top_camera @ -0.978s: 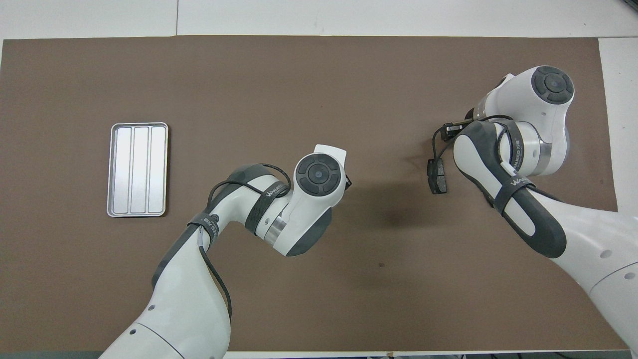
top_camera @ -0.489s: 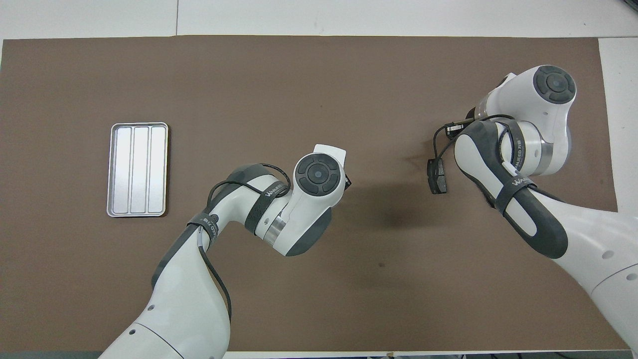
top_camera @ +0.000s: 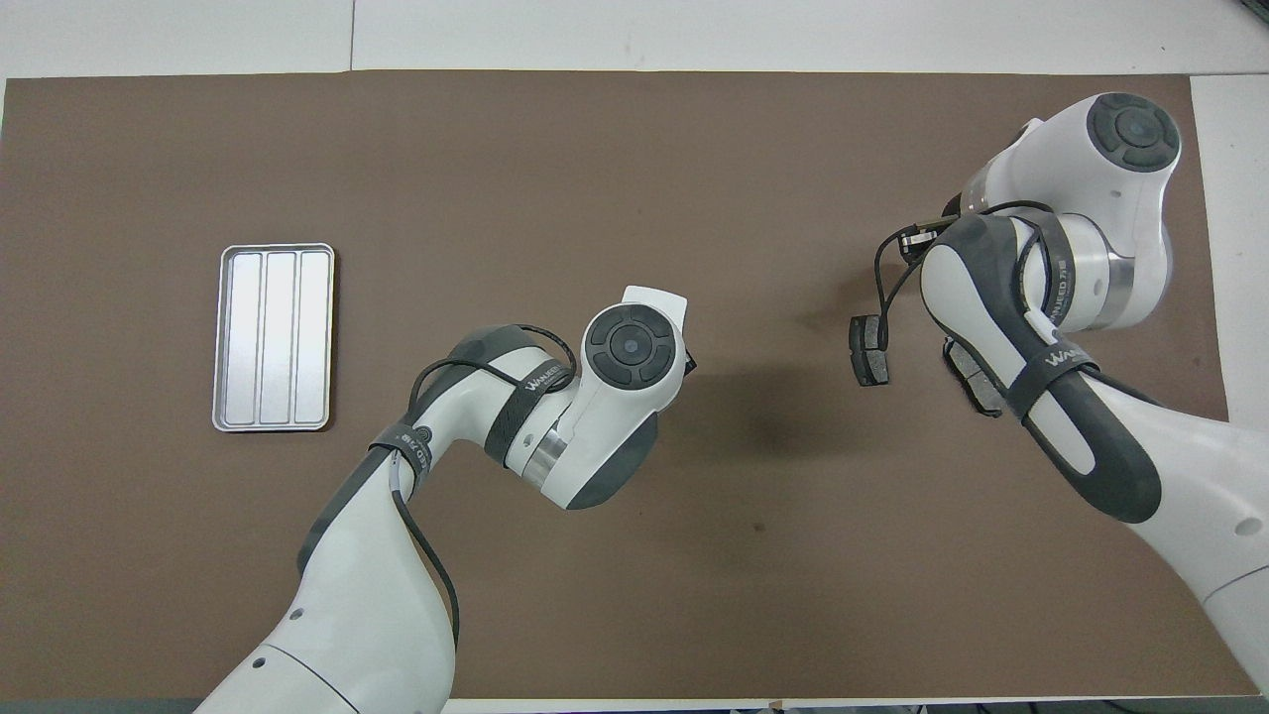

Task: Pick bearing gear from pile to tray

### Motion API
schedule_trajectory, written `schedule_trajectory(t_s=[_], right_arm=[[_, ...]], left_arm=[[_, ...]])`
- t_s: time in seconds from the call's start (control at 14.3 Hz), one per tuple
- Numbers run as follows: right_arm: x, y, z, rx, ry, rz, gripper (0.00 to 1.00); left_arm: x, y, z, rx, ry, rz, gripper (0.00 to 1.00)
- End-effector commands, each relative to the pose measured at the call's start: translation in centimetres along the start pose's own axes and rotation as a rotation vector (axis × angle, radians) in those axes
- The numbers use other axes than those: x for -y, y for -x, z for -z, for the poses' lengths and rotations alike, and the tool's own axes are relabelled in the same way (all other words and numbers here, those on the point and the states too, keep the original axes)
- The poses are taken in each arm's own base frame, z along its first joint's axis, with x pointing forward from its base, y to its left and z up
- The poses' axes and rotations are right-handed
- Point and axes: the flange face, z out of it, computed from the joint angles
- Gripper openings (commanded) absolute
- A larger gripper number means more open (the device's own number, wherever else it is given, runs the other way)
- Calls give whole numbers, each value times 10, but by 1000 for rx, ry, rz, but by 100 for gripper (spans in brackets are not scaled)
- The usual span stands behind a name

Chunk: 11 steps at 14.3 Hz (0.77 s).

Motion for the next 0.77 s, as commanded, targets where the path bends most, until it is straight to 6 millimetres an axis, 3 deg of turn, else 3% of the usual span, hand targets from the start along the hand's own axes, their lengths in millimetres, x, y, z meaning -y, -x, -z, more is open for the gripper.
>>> schedule_trajectory(t_s=[0.0,0.35,0.7], right_arm=[[-1,6,34,14,32,40,0],[-1,11,65,14,36,41,0],[8,16,81,16,28,-1,0]], left_arm=[[11,0,-6,2,-18,7,0],[19,-13,7,11,-45,-9,0],[60,-55,57,32,-73,-64,0]])
